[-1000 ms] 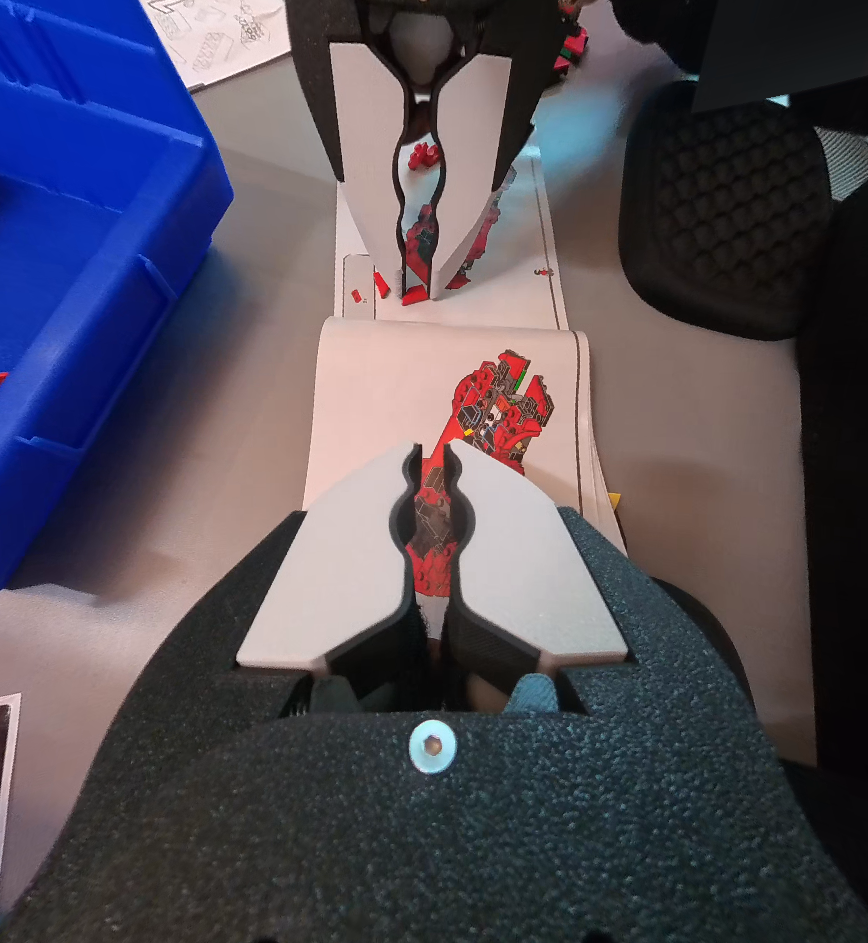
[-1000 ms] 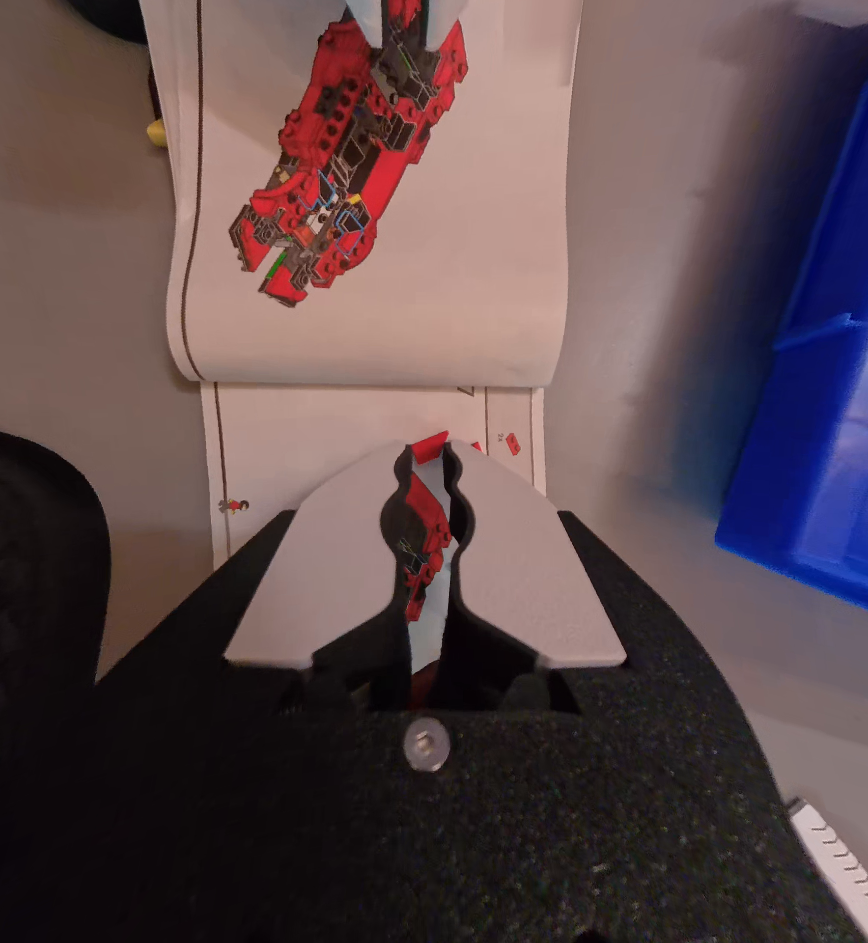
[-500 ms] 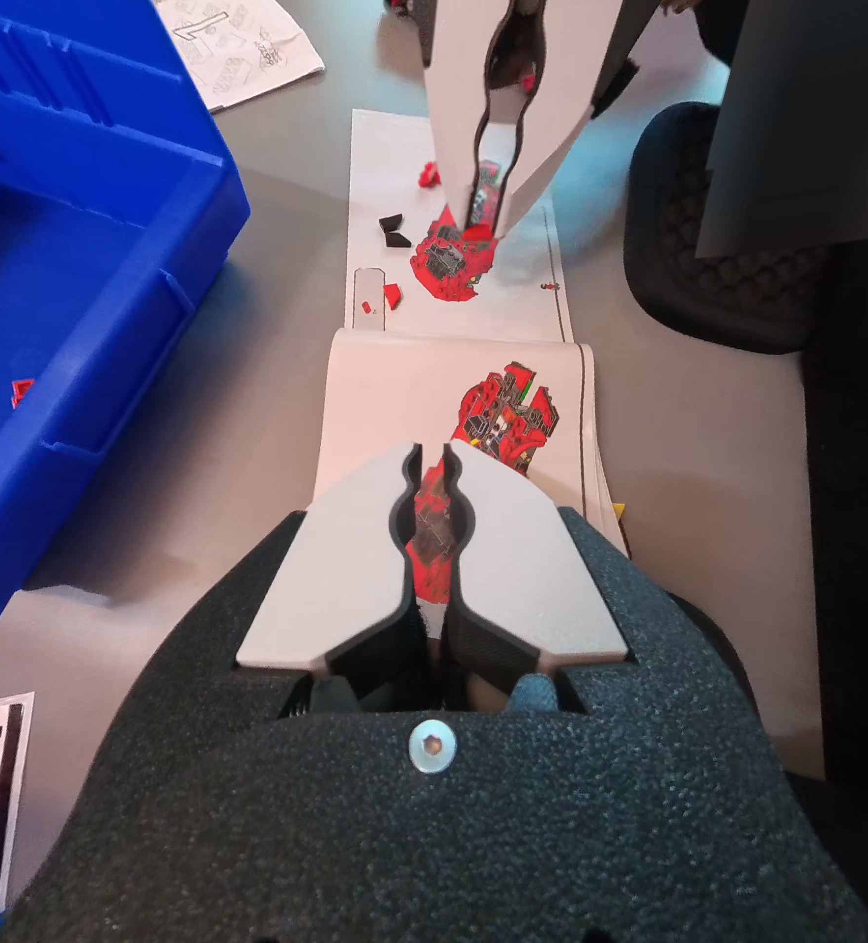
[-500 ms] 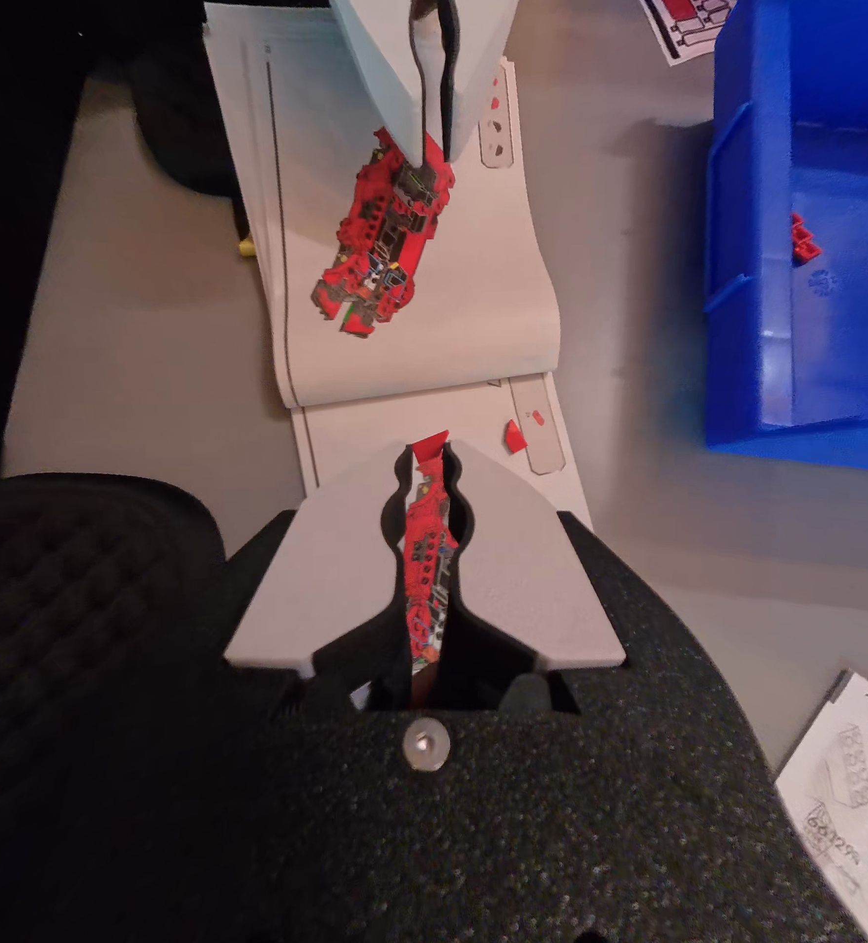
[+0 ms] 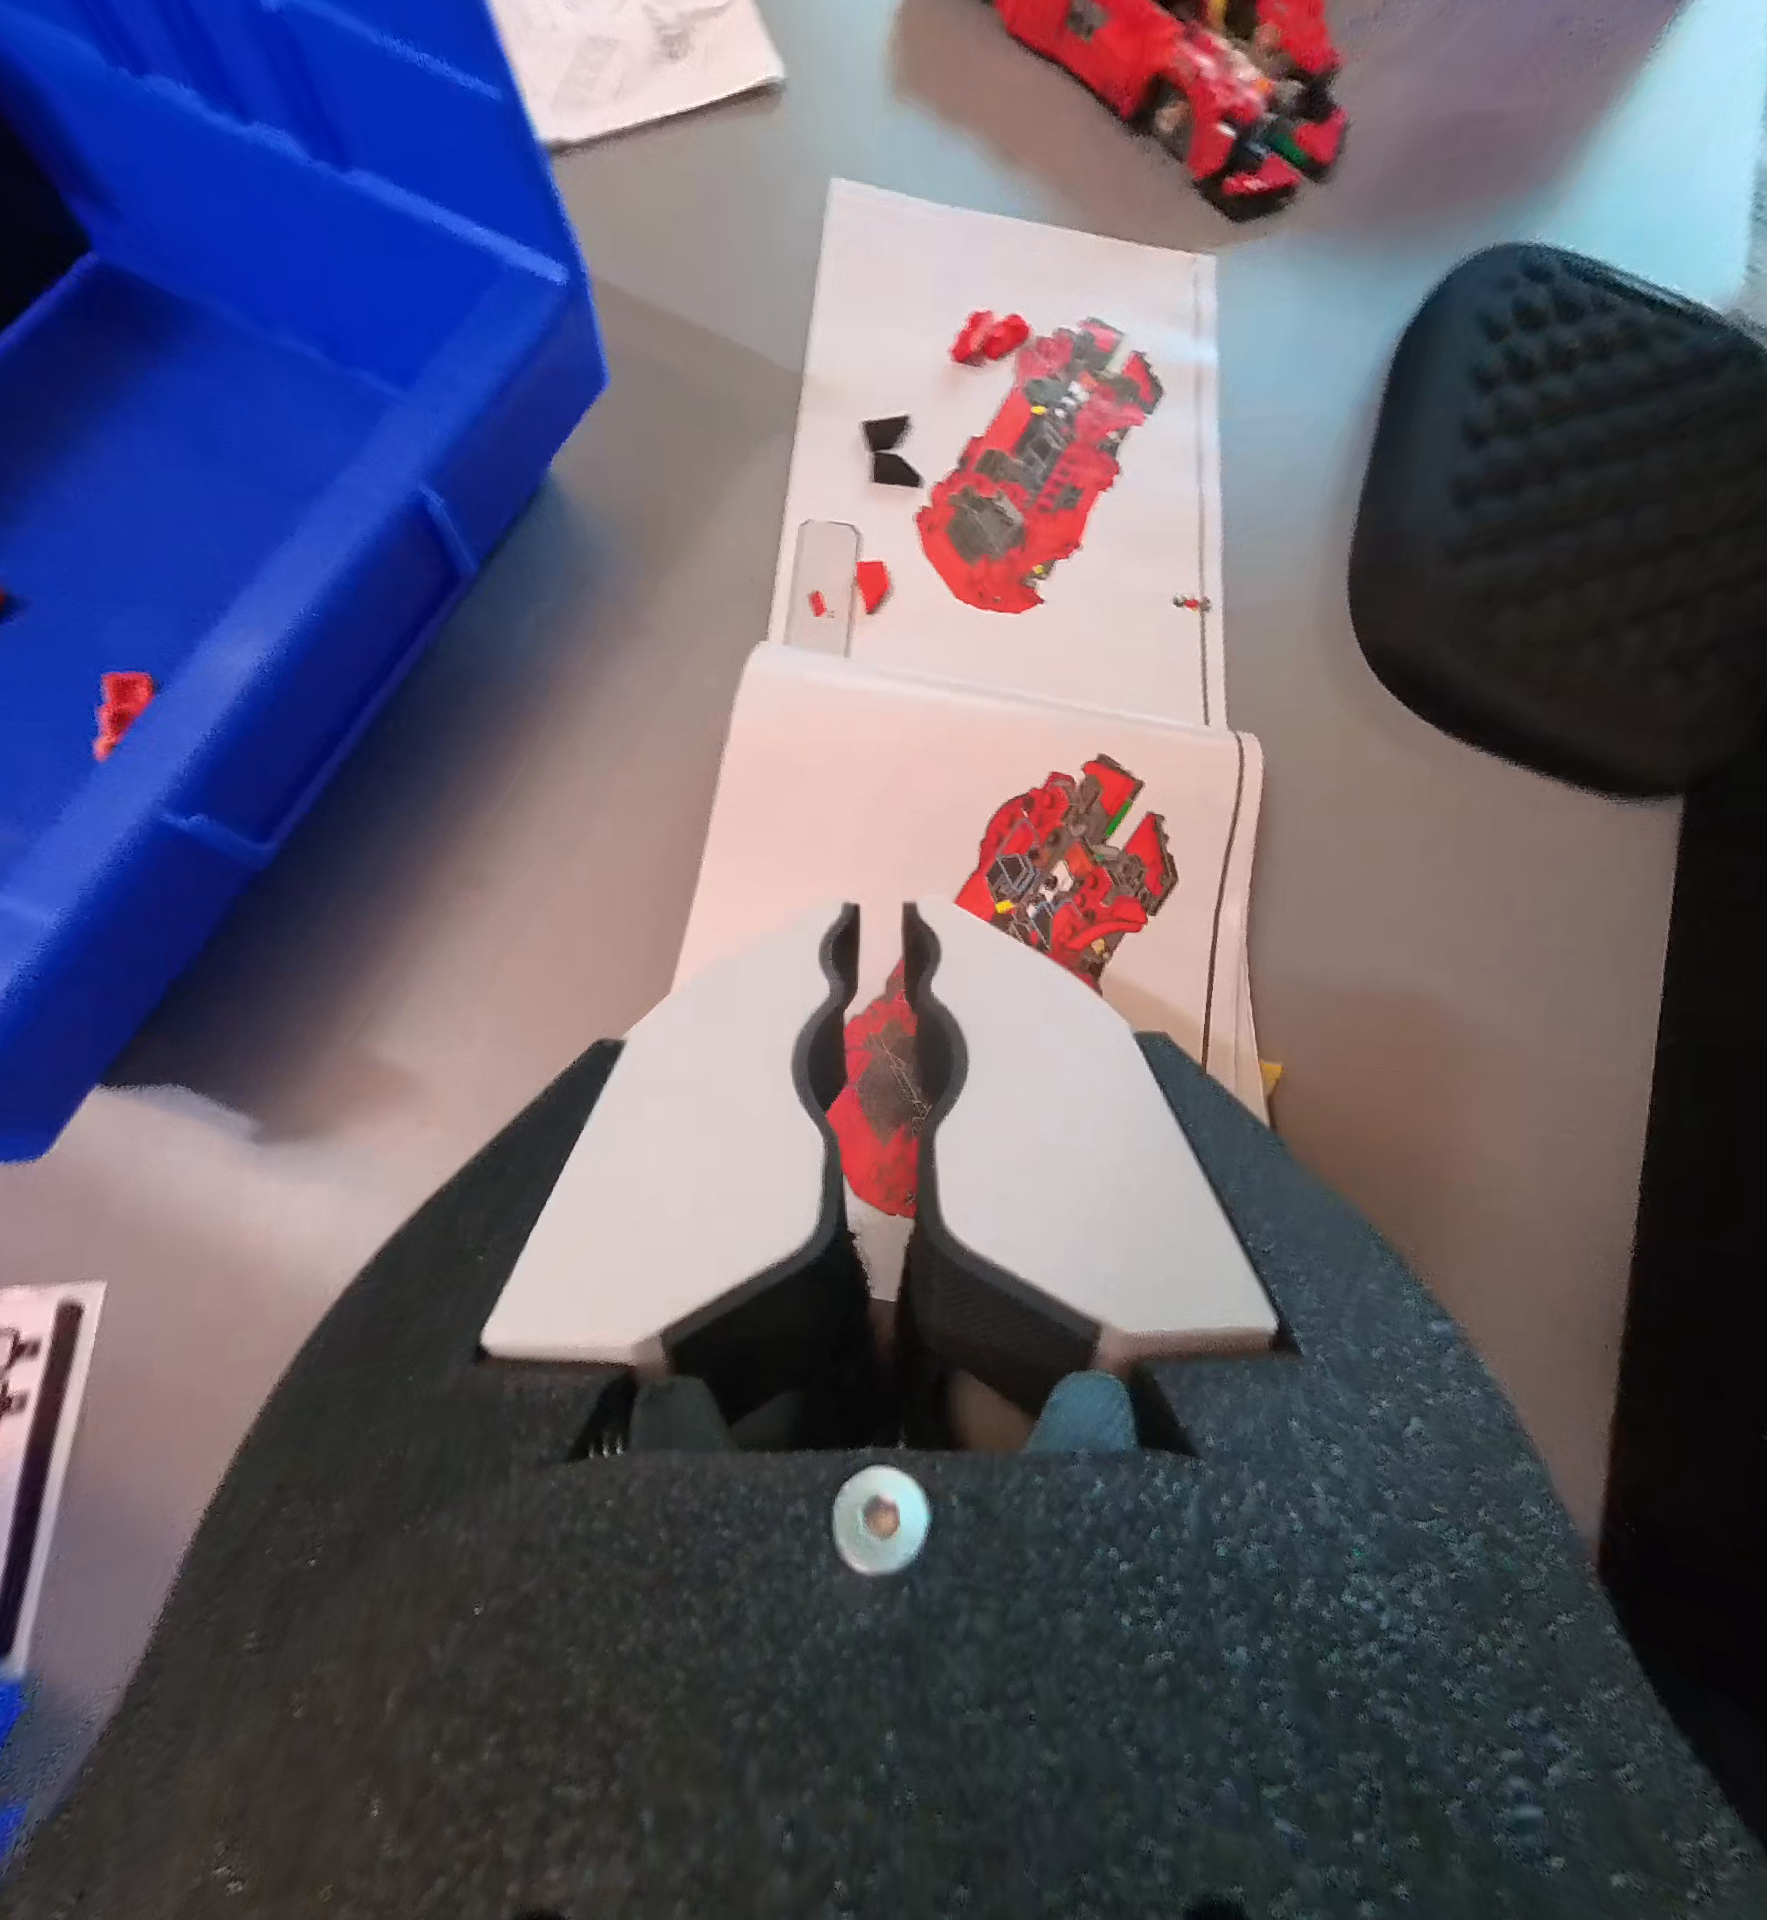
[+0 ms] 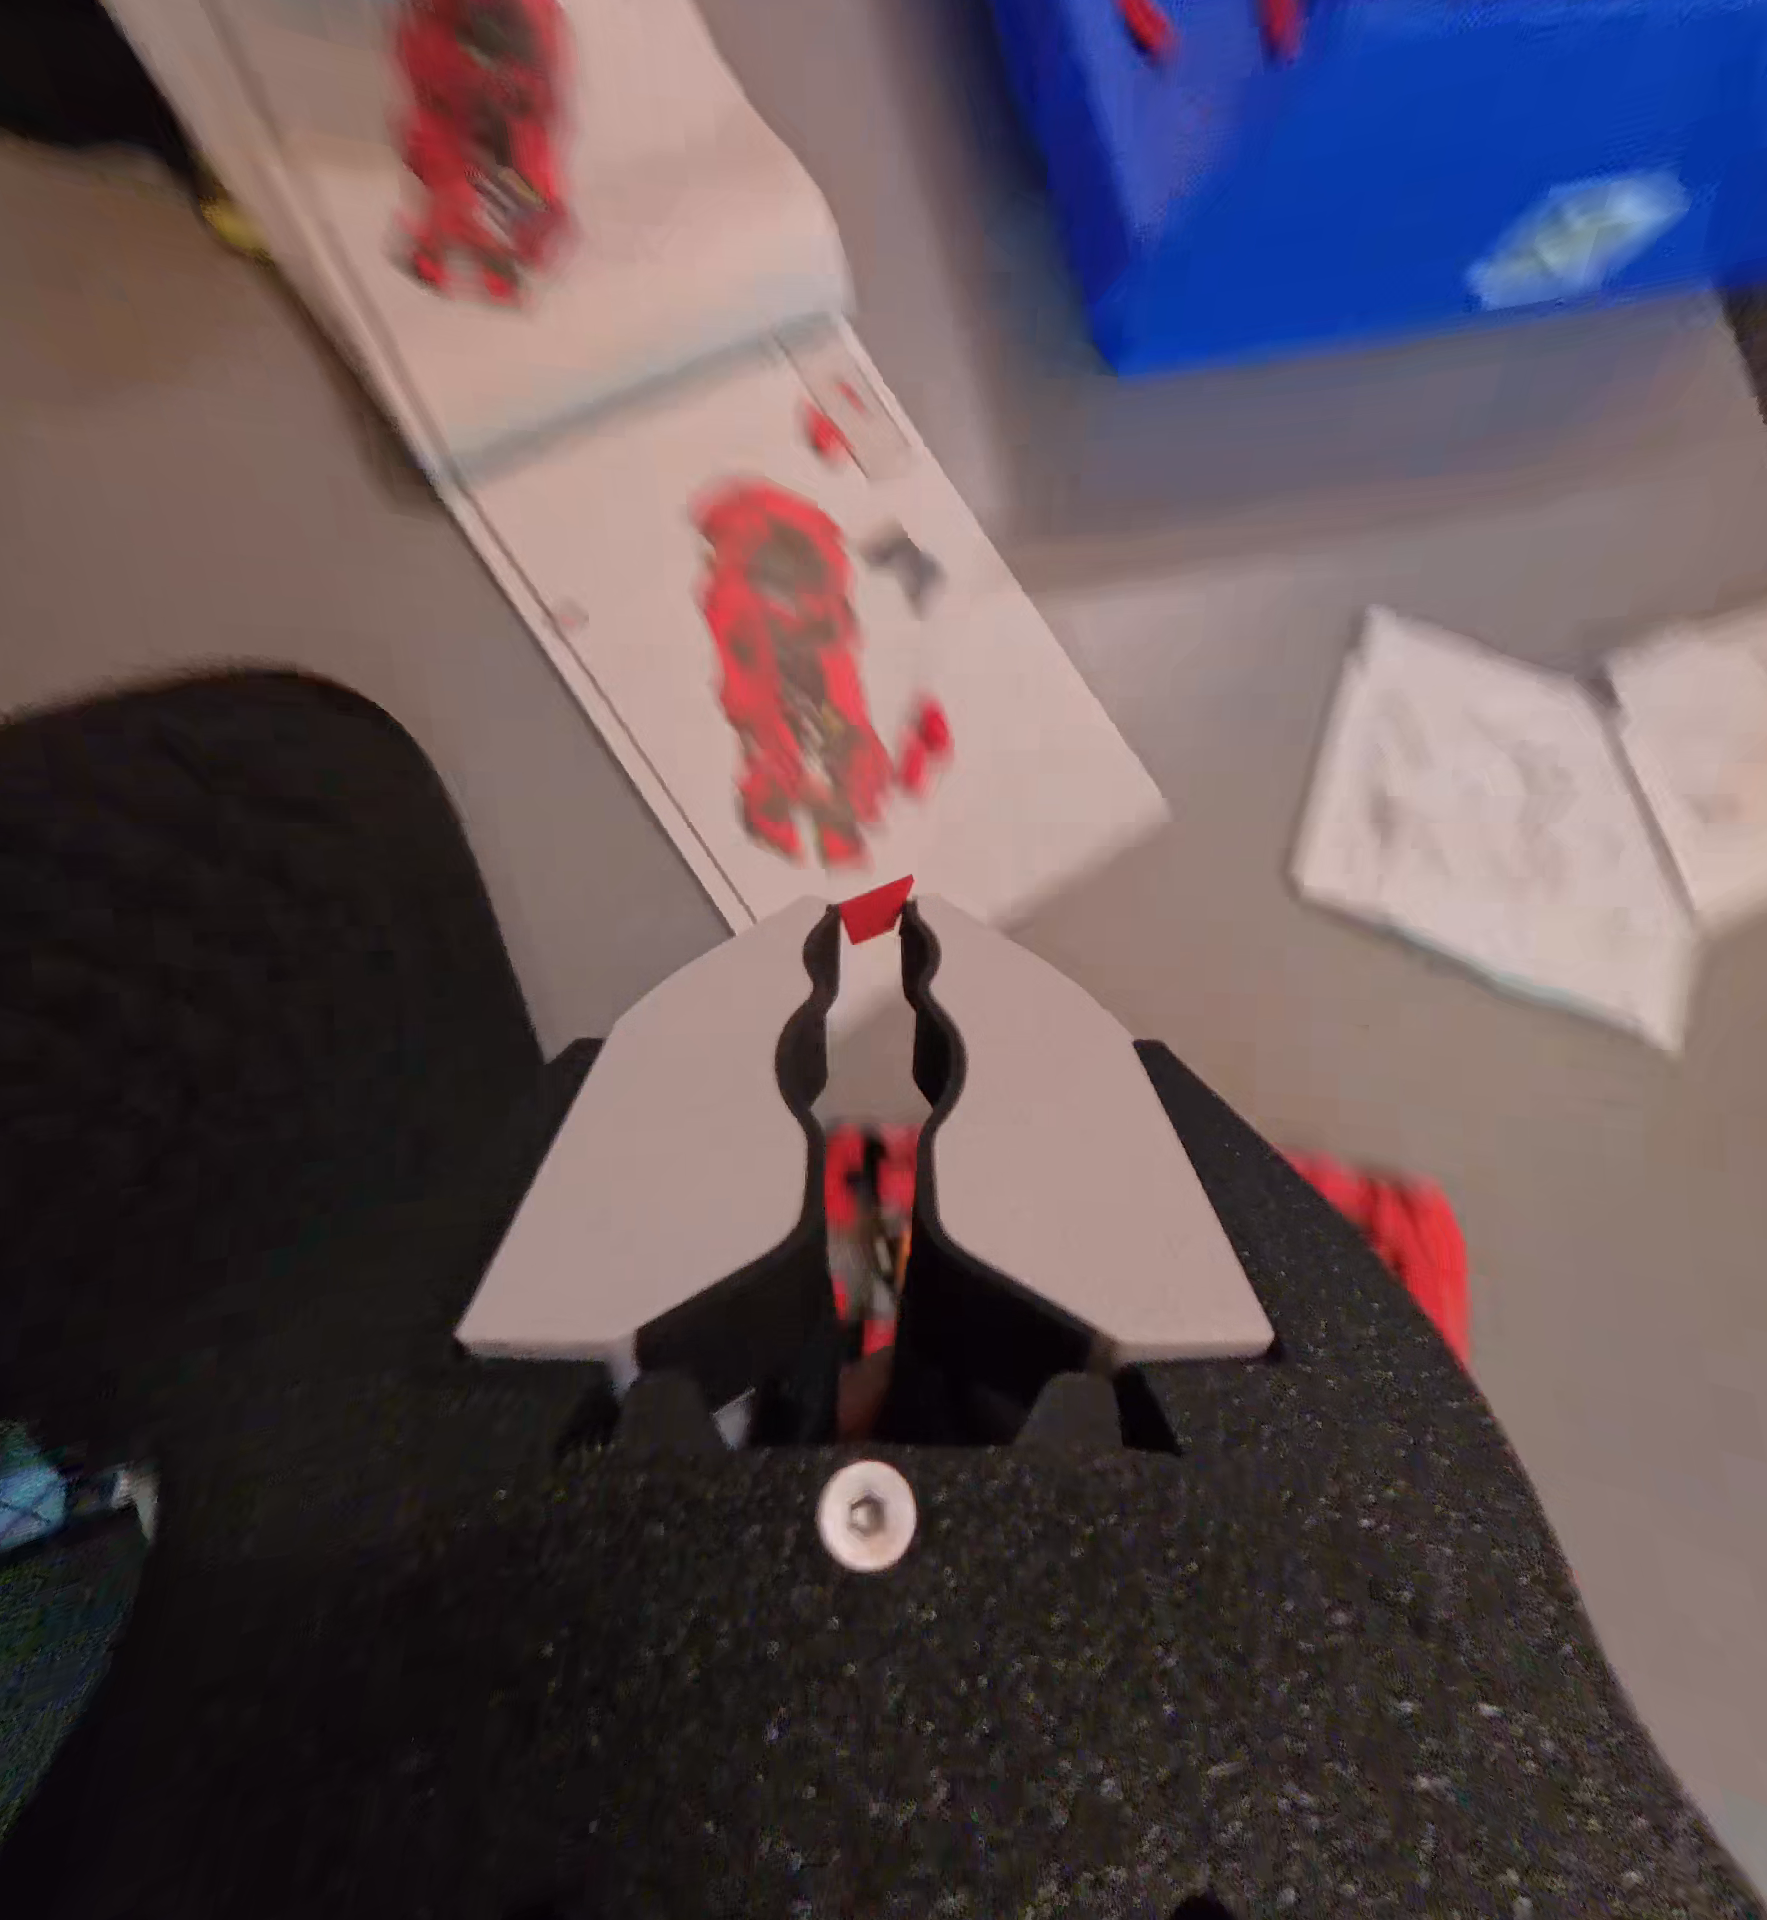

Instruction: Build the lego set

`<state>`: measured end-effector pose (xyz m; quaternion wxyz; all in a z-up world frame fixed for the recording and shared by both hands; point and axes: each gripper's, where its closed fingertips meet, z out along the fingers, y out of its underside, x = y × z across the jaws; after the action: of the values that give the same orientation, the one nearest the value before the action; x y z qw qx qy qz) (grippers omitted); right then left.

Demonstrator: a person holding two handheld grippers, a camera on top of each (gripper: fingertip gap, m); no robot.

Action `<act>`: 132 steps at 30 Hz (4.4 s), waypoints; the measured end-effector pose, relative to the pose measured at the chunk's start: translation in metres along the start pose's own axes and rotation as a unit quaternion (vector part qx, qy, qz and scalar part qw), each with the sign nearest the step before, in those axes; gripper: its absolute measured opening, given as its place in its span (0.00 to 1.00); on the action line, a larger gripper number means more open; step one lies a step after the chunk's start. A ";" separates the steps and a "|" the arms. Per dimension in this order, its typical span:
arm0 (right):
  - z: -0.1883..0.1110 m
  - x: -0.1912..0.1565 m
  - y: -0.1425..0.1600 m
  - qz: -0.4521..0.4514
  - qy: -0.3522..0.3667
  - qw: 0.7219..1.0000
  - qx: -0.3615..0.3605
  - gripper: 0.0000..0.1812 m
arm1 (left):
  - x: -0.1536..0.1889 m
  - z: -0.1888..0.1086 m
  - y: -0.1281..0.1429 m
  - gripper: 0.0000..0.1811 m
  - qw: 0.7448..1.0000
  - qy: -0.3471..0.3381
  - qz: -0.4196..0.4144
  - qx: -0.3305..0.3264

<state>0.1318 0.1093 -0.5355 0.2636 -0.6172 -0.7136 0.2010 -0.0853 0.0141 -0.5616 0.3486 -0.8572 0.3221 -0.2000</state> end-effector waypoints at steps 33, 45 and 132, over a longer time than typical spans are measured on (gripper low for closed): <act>-0.001 0.029 0.095 0.196 0.061 0.976 -0.071 0.06 | 0.149 0.161 -0.148 0.12 0.985 0.040 0.105 0.129; 0.003 0.030 0.097 0.223 0.062 0.969 -0.086 0.06 | 0.167 0.166 -0.135 0.12 0.971 0.042 0.205 0.112; -0.007 0.026 0.097 0.260 0.063 0.956 -0.124 0.06 | 0.158 0.142 -0.112 0.12 0.964 0.004 0.230 0.130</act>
<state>0.2087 0.1503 -0.5862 0.1683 -0.8205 -0.5297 0.1336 0.1540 0.0324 -0.5577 0.4926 -0.7064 0.4832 -0.1576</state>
